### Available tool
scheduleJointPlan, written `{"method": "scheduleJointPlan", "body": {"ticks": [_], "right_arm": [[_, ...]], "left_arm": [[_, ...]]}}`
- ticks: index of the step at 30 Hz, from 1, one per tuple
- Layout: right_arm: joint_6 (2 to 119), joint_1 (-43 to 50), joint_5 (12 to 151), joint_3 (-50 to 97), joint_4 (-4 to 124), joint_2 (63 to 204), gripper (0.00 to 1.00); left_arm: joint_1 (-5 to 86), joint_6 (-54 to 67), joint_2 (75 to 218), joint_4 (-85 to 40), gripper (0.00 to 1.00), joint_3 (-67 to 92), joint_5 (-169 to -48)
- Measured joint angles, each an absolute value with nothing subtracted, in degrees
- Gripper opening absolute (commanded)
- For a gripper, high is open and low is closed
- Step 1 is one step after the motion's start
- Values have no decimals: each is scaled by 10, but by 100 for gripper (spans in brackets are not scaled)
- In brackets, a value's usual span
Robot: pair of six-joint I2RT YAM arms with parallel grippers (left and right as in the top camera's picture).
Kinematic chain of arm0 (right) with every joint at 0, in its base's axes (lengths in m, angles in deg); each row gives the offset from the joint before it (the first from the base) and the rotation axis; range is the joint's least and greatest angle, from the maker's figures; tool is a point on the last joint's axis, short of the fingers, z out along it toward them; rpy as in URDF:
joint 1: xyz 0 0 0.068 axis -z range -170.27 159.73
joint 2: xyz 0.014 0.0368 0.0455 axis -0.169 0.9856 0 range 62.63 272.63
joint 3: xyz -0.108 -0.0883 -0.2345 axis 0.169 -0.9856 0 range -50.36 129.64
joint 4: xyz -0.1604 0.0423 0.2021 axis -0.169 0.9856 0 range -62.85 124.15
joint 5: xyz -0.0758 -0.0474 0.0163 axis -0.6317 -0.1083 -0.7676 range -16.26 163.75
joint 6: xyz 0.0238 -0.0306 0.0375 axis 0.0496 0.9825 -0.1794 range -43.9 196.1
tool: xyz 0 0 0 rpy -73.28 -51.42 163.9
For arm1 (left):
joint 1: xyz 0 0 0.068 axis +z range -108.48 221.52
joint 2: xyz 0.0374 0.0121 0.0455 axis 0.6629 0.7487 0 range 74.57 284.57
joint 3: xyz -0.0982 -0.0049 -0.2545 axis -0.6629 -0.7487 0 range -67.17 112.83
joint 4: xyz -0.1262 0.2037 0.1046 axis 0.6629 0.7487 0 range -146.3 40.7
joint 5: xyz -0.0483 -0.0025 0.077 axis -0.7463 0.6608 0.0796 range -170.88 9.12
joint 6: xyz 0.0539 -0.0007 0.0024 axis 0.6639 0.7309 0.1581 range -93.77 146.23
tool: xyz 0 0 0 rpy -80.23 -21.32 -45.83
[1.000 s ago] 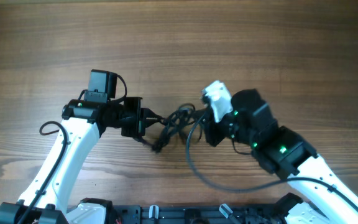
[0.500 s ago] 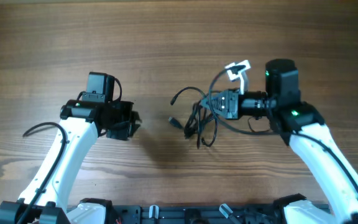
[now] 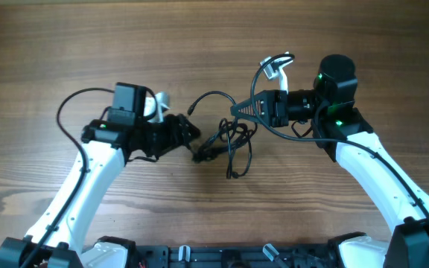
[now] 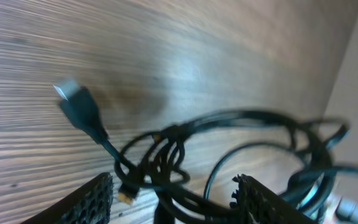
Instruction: Untangle cables
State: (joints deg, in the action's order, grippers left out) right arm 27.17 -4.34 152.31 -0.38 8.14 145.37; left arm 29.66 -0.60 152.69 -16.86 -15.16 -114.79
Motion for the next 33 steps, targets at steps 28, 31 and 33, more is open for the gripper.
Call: {"method": "scheduleJointPlan", "body": {"ticks": [28, 31, 33], "right_arm": [[223, -43, 1524, -4, 76, 1454, 4], [223, -43, 1524, -4, 76, 1454, 4], [223, -43, 1524, -4, 77, 1454, 4]], "left_arm": [[226, 179, 1558, -198, 96, -152, -1200], [219, 163, 1585, -220, 72, -152, -1201], [209, 159, 1600, -232, 38, -152, -1202]]}}
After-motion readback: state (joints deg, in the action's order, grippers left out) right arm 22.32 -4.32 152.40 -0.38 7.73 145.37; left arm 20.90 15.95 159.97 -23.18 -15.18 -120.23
